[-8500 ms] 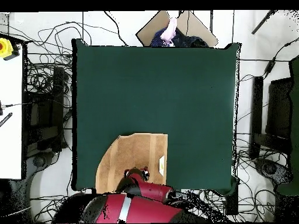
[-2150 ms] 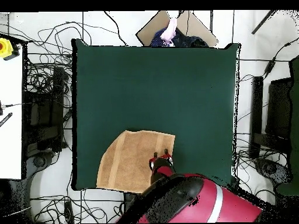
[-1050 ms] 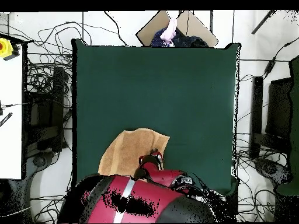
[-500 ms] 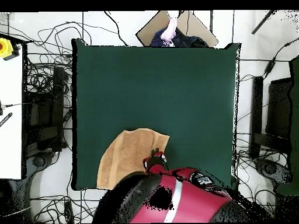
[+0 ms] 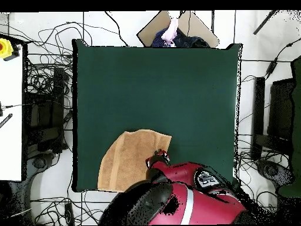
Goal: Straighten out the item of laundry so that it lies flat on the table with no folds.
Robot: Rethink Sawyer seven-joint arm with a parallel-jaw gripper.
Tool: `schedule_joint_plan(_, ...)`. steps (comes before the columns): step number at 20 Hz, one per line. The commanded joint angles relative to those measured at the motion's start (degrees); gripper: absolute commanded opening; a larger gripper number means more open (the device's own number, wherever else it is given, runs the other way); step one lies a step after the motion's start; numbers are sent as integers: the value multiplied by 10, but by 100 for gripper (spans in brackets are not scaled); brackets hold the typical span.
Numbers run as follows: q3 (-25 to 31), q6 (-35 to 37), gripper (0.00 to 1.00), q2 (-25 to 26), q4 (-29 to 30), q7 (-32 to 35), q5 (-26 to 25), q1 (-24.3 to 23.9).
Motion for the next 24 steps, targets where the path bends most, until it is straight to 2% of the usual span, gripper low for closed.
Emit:
schedule_joint_plan(1, 26, 125, 0, -4, -149, -2, -1, -11)
schedule_joint_plan(4, 43, 151, 0, -21, -156, -15, -16, -24)
schedule_joint_plan(8, 95, 190, 0, -33, -158, -45, -36, -66)
schedule_joint_plan(13, 163, 228, 0, -12, -182, -79, -58, -120)
schedule_joint_plan(24, 275, 354, 0, 24, -250, -177, -81, -197)
